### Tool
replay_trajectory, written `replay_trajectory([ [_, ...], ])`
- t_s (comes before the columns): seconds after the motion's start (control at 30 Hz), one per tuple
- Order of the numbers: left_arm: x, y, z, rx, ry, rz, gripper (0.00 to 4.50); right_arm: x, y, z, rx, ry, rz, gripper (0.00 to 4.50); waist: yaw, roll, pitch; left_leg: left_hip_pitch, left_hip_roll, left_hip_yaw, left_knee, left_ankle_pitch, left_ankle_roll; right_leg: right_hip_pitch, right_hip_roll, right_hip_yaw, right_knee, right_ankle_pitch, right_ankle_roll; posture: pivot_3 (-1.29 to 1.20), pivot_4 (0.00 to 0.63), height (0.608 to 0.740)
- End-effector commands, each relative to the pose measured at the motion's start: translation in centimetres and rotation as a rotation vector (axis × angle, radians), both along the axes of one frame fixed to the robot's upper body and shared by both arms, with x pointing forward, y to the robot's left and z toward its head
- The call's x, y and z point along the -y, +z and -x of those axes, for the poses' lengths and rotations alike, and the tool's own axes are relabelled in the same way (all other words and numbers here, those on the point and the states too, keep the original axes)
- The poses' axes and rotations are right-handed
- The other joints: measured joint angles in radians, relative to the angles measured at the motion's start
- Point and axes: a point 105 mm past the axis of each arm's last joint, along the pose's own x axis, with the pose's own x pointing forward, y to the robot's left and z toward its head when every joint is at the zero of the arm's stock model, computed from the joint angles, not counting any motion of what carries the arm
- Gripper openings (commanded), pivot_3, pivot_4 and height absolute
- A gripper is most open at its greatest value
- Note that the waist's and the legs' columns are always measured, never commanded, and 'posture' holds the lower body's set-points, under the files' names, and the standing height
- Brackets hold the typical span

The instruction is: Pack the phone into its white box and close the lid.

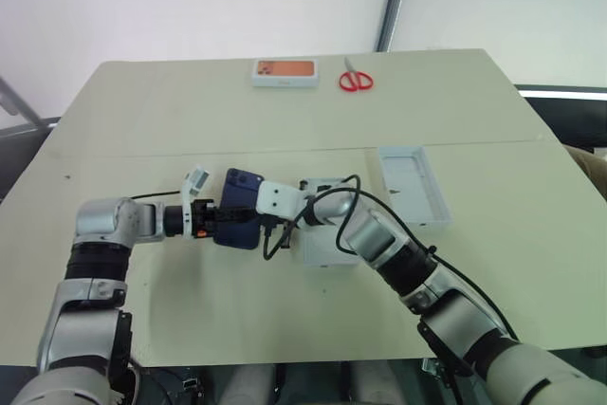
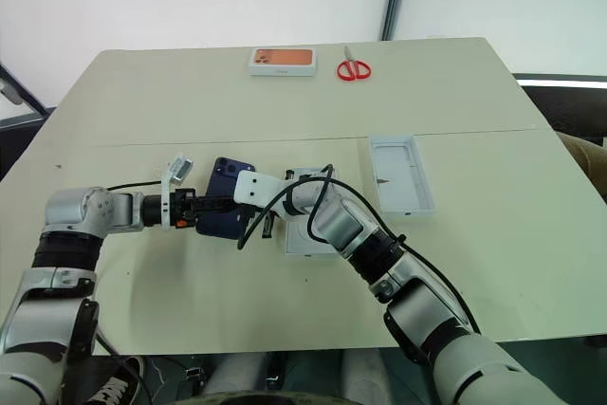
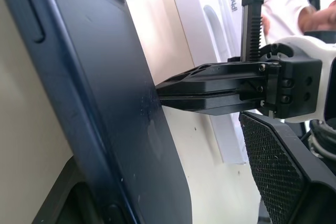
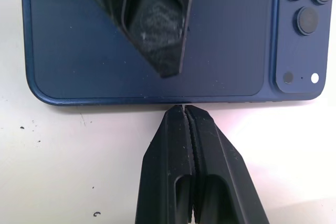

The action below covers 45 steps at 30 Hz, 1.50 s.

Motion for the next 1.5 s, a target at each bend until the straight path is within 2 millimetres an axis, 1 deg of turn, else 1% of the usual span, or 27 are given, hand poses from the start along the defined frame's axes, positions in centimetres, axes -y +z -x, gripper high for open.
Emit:
replay_trajectory([
  [0.03,-1.2,-0.1,0.2,-0.021,0.042,-0.010,3.15,-0.2,0.1,0.1,0.015,0.010,-0.004,0.01,0.000,0.000,0.000,0.000,0.000,0.000,0.000,0.000,0.000,0.000,0.000,0.000,0.000,0.000,0.000,0.00,0.150,0.740],
  [0.1,-1.3,-0.1,0.3,-0.030,0.048,-0.002,2.63,-0.2,0.1,0.1,0.014,0.012,-0.004,0.00,-0.002,0.000,0.000,0.000,0.000,0.000,0.000,0.000,0.000,0.000,0.000,0.000,0.000,0.000,0.000,0.00,0.150,0.740],
  [0.23,-1.1,-0.5,0.6,-0.042,0.045,0.001,0.55,-0.2,0.0,0.1,0.017,0.014,-0.001,0.00,-0.001,0.000,0.000,-0.001,0.000,0.000,0.000,0.000,0.000,-0.002,0.000,0.001,0.000,0.000,0.000,0.00,0.150,0.740],
  [0.27,-1.1,-0.6,0.7,-0.045,0.046,0.001,0.14,-0.2,0.0,0.1,0.018,0.014,0.000,0.00,0.001,-0.001,0.000,-0.001,0.000,0.000,0.000,0.000,0.000,-0.002,0.000,0.001,0.000,0.000,0.000,0.00,0.150,0.740],
  [0.3,-1.1,-0.7,0.8,-0.049,0.046,0.000,0.04,-0.2,0.0,0.1,0.018,0.013,0.000,0.00,0.000,-0.001,0.000,-0.001,0.000,0.000,0.000,0.000,0.000,-0.001,0.000,0.000,0.000,0.000,0.000,0.00,0.150,0.740],
  [0.5,-1.1,-0.9,0.9,-0.059,0.056,0.017,0.04,-0.1,0.0,0.1,0.017,0.011,-0.002,0.00,0.000,-0.001,0.000,-0.001,0.000,0.000,0.000,0.000,-0.001,-0.002,0.000,0.001,0.000,0.000,0.000,0.00,0.150,0.740],
  [0.67,-1.1,-0.2,0.6,-0.074,0.091,0.087,0.04,-0.3,0.6,0.2,0.030,0.030,-0.041,0.00,0.001,-0.001,0.000,-0.002,0.000,0.000,0.000,0.000,-0.001,-0.002,0.001,0.001,0.000,0.000,0.000,0.00,0.150,0.740],
  [0.73,-1.1,0.0,0.6,-0.072,0.096,0.114,0.04,-0.6,1.5,0.6,0.016,0.047,-0.108,0.00,0.001,-0.001,0.000,-0.002,0.000,0.000,0.000,0.000,-0.001,-0.002,0.001,0.001,0.000,0.000,0.000,0.00,0.150,0.740],
  [0.8,-1.0,0.7,0.3,-0.034,0.112,0.140,0.04,-0.7,3.2,0.7,-0.026,0.055,-0.230,0.00,0.001,-0.001,0.000,-0.002,0.001,0.000,0.000,0.000,-0.001,-0.002,0.001,0.001,0.000,0.000,0.000,0.00,0.150,0.740],
  [0.83,-1.0,0.8,0.2,-0.019,0.119,0.143,0.04,-0.7,3.7,0.7,-0.046,0.058,-0.264,0.00,0.001,-0.001,0.001,-0.003,0.001,0.000,0.000,0.000,-0.001,-0.002,0.000,0.001,0.000,0.000,0.000,0.00,0.150,0.740],
  [0.87,-0.9,1.1,0.1,-0.025,0.131,0.175,0.04,-0.5,4.8,0.9,-0.088,0.065,-0.338,0.00,0.001,-0.002,0.001,-0.004,0.001,0.000,0.000,0.000,-0.001,-0.003,0.001,0.001,0.000,0.000,0.000,0.00,0.150,0.740],
  [0.93,-0.8,1.3,0.1,-0.042,0.143,0.213,0.04,-0.2,6.0,1.2,-0.132,0.076,-0.412,0.00,0.002,-0.002,0.001,-0.005,0.001,0.000,0.000,0.000,-0.001,-0.004,0.001,0.001,0.000,0.000,0.000,0.00,0.150,0.740],
  [1.0,-0.9,2.0,0.2,-0.037,0.150,0.270,0.00,0.3,7.1,1.5,-0.171,0.085,-0.472,0.55,0.001,-0.002,0.002,-0.006,0.001,0.000,0.001,0.001,-0.001,-0.005,0.001,0.001,0.000,0.000,0.000,0.00,0.150,0.740],
  [1.03,-1.0,2.3,0.2,-0.026,0.158,0.292,0.00,0.6,7.5,1.5,-0.165,0.083,-0.482,0.91,0.001,-0.002,0.002,-0.007,0.001,0.000,0.001,0.000,-0.001,-0.005,0.001,0.001,0.000,0.000,0.000,0.00,0.150,0.740],
  [1.07,-1.0,2.7,0.1,-0.017,0.166,0.318,0.00,1.0,7.8,1.7,-0.181,0.084,-0.495,1.37,0.001,-0.003,0.002,-0.008,0.001,0.000,0.001,0.001,-0.001,-0.005,0.001,0.001,0.000,0.000,0.000,0.00,0.150,0.740],
  [1.1,-1.1,2.9,0.1,-0.019,0.172,0.335,0.00,1.3,8.0,2.0,-0.188,0.093,-0.494,1.92,0.001,-0.003,0.002,-0.009,0.001,0.000,0.001,0.001,-0.001,-0.005,0.001,0.001,0.000,0.000,0.000,0.00,0.150,0.740],
  [1.13,-1.1,3.0,0.0,-0.005,0.182,0.340,0.00,1.9,7.9,2.5,-0.166,0.125,-0.463,2.40,0.002,-0.003,0.002,-0.010,0.001,0.000,0.001,0.001,-0.001,-0.006,0.001,0.001,0.000,0.000,0.000,0.00,0.150,0.740],
  [1.17,-1.1,3.2,0.0,0.004,0.188,0.348,0.00,2.5,7.6,3.1,-0.161,0.157,-0.431,2.40,0.004,-0.004,0.002,-0.010,0.001,0.000,0.001,0.001,-0.001,-0.008,0.001,0.000,0.000,0.000,0.000,0.00,0.150,0.740],
  [1.23,-1.3,3.6,-0.2,0.029,0.211,0.356,0.00,4.2,7.0,4.6,-0.206,0.203,-0.386,2.40,0.010,-0.005,0.003,-0.010,0.001,0.000,0.001,0.001,-0.001,-0.008,0.000,0.000,-0.001,0.000,0.000,0.00,0.150,0.740],
  [1.3,-1.5,4.1,-0.3,0.075,0.236,0.352,0.00,6.1,6.0,5.2,-0.180,0.205,-0.312,2.40,0.009,-0.006,0.004,-0.010,0.000,0.000,0.001,0.001,-0.001,-0.007,0.000,0.000,-0.001,0.000,0.000,0.00,0.150,0.740],
  [1.33,-1.6,4.3,-0.4,0.089,0.241,0.353,0.00,6.6,5.6,5.4,-0.166,0.205,-0.284,2.40,0.008,-0.006,0.004,-0.010,0.000,0.000,0.001,0.001,-0.001,-0.006,0.000,0.000,-0.001,0.000,0.000,0.00,0.150,0.740],
  [1.4,-1.6,4.5,-0.1,0.088,0.240,0.367,0.00,7.8,4.7,6.7,-0.186,0.240,-0.235,2.40,0.006,-0.007,0.004,-0.010,0.001,0.001,0.001,0.001,-0.001,-0.005,0.000,0.000,-0.001,0.000,0.000,0.00,0.150,0.740],
  [1.43,-1.5,4.5,0.0,0.097,0.238,0.360,0.00,8.4,4.4,7.0,-0.180,0.241,-0.215,2.40,0.005,-0.007,0.004,-0.011,0.001,0.001,0.001,0.001,-0.001,-0.005,0.000,0.000,-0.001,0.000,0.000,0.00,0.150,0.740],
  [1.5,-1.0,4.5,0.4,0.108,0.219,0.347,0.00,9.2,4.1,7.5,-0.175,0.225,-0.213,2.40,0.003,-0.007,0.005,-0.011,0.002,0.001,0.001,0.001,-0.001,-0.005,0.000,0.000,-0.001,0.000,0.000,0.00,0.150,0.740],
])
